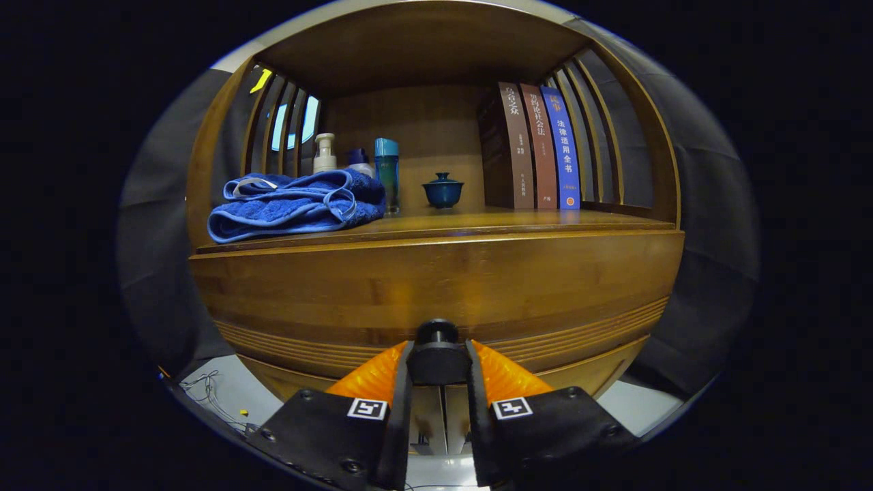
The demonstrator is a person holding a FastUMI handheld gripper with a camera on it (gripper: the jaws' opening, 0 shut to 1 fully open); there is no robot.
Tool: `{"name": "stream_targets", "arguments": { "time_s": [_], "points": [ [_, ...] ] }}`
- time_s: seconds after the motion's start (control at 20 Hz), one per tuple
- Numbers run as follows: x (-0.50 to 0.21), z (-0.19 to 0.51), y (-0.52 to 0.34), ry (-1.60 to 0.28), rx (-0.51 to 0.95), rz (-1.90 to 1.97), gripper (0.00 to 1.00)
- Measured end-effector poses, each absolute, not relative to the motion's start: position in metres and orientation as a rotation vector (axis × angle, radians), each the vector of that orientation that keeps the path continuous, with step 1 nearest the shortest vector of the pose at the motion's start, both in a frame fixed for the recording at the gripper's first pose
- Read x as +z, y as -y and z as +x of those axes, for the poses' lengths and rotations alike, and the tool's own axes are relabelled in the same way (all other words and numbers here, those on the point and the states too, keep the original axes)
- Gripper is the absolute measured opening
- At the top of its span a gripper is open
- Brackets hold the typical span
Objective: Pull open the drawer, take out the items inside it, and place them on the countertop above the cabinet.
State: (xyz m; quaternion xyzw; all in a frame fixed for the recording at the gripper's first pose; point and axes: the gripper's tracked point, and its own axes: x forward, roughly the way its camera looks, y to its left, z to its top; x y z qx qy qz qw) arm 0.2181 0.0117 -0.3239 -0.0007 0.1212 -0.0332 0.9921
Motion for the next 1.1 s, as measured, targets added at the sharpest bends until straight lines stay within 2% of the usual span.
{"name": "stream_targets", "arguments": {
  "time_s": [0.1, 1.1],
  "points": [
    [-0.324, 0.216, -0.011, -0.251, -0.060, -0.016, 0.33],
    [-0.314, 0.097, -0.008, -0.284, -0.035, 0.029, 0.33]
  ]
}}
